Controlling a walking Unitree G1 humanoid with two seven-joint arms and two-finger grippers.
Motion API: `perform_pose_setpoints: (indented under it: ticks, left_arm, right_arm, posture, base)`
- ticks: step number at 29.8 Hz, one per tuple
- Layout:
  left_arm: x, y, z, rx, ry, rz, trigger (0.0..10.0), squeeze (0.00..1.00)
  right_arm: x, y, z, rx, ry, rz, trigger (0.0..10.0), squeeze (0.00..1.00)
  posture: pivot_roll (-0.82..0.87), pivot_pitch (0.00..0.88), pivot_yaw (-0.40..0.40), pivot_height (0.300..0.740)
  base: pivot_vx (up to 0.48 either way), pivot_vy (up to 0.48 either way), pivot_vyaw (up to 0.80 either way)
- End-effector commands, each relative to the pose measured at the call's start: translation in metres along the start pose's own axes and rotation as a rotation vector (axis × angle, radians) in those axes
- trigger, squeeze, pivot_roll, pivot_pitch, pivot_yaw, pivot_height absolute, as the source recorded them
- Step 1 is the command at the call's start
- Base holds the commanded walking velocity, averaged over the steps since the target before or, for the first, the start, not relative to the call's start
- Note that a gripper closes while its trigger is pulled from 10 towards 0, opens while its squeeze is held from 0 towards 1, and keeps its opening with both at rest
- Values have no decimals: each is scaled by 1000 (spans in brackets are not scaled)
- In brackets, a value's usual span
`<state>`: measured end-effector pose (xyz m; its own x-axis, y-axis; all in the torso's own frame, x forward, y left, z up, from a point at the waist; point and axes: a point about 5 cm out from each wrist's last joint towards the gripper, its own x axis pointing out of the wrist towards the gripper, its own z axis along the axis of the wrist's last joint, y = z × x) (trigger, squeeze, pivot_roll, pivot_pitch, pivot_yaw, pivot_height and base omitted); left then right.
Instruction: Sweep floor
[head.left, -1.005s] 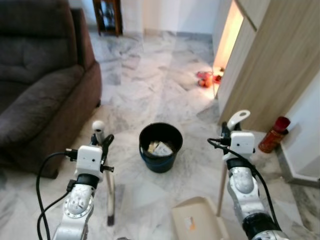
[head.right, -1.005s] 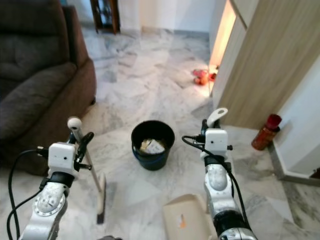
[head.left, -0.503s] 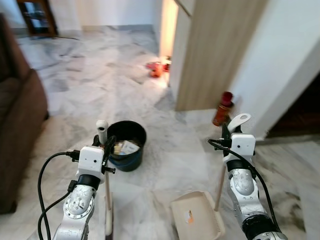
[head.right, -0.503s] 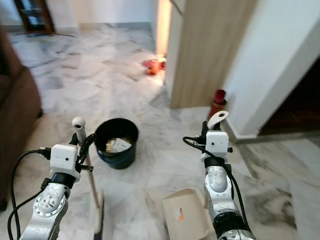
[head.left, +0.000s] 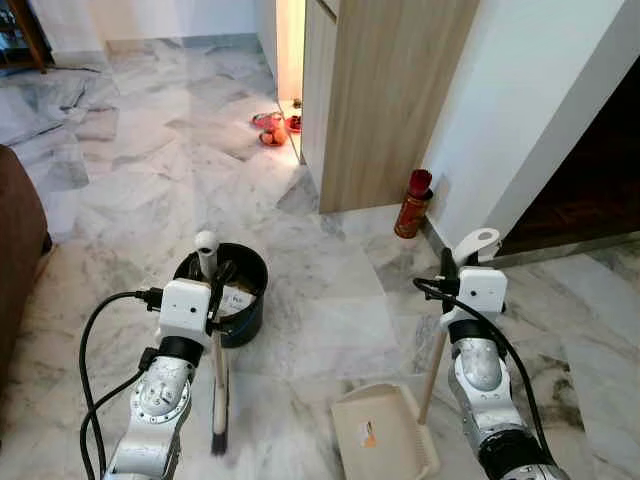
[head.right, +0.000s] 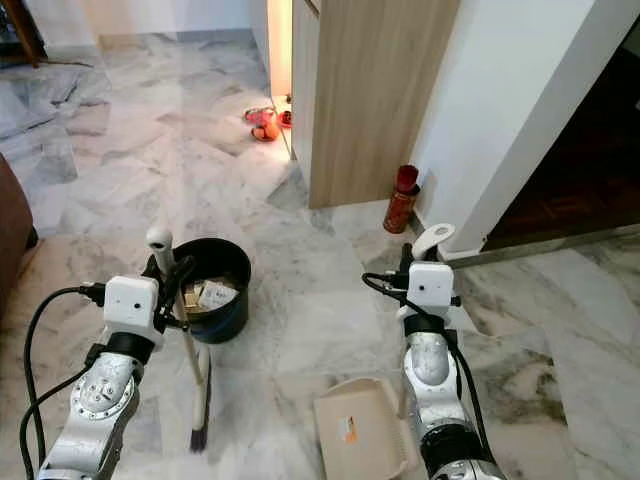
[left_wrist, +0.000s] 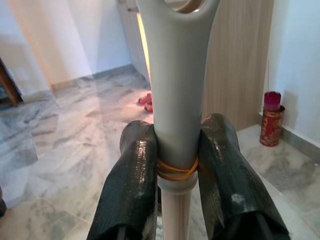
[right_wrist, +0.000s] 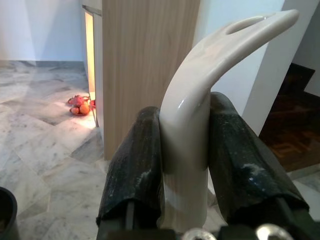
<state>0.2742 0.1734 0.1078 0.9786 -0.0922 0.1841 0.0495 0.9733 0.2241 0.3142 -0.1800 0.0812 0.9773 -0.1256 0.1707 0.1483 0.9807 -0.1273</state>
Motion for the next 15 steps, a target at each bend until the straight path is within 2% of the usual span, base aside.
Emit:
perform_pose_setpoints:
  ticks: [1, 6, 11, 15]
  left_arm:
    - [3, 1, 5, 11, -26, -2, 10000, 0]
    - [5, 2, 4, 19, -22, -8, 10000, 0]
    - [6, 1, 5, 21, -26, -8, 10000, 0]
    - [6, 1, 5, 14, -27, -8, 10000, 0]
  right_arm:
    - [2, -2, 4, -1, -24, -9, 10000, 0]
    - [1, -1, 4, 5, -23, -12, 10000, 0]
    - [1, 0, 4, 7, -23, -8, 10000, 0]
    - [1, 0, 4, 7, -23, -9, 10000, 0]
  posture:
    - [55, 50, -35, 740]
    - [59, 42, -31, 740]
    - [62, 35, -32, 740]
    - [60, 23, -31, 740]
  base:
    - [0, 0, -800]
    - [0, 0, -800]
    - [0, -440, -800]
    - [0, 0, -800]
